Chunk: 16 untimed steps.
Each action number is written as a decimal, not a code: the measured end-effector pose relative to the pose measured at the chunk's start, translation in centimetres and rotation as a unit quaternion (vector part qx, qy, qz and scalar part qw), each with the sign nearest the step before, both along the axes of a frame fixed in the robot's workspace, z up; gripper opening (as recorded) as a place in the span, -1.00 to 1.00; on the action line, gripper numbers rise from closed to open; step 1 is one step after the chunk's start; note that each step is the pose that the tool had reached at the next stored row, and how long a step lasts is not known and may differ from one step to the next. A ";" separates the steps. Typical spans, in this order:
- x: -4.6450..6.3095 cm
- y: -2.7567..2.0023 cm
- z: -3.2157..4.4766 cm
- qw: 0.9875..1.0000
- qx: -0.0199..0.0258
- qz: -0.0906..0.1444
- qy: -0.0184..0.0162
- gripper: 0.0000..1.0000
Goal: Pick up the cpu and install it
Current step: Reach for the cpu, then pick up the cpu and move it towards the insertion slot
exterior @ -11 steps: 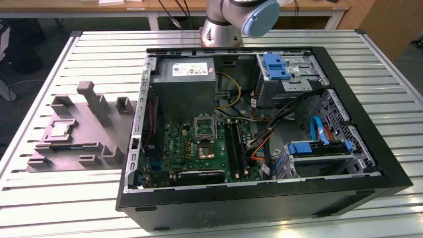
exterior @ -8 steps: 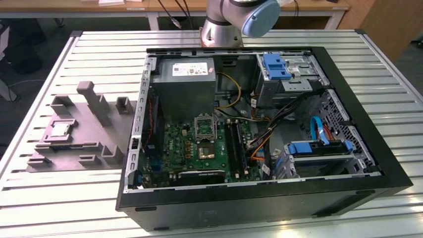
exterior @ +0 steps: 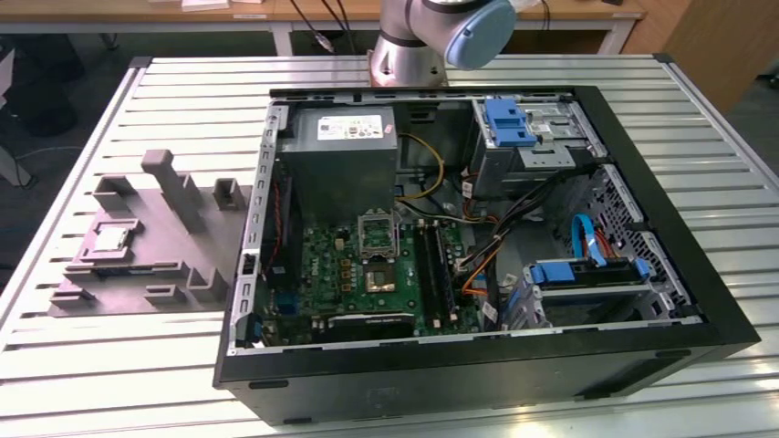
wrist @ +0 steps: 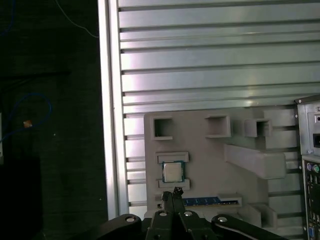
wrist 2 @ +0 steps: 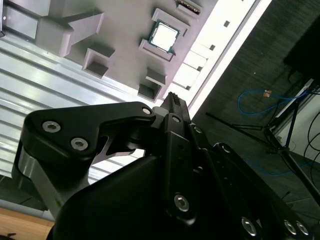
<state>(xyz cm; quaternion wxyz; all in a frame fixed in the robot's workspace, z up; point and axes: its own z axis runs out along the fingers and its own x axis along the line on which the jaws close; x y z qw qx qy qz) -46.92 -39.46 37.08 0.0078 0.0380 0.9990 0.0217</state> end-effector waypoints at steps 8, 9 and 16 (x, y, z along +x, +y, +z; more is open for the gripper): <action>-0.1 0.00 -0.02 1.000 0.000 0.000 0.000 -0.79; 0.1 0.00 -0.03 1.000 0.000 0.000 0.000 -0.79; 0.5 0.00 -0.04 1.000 0.000 0.000 0.000 -0.79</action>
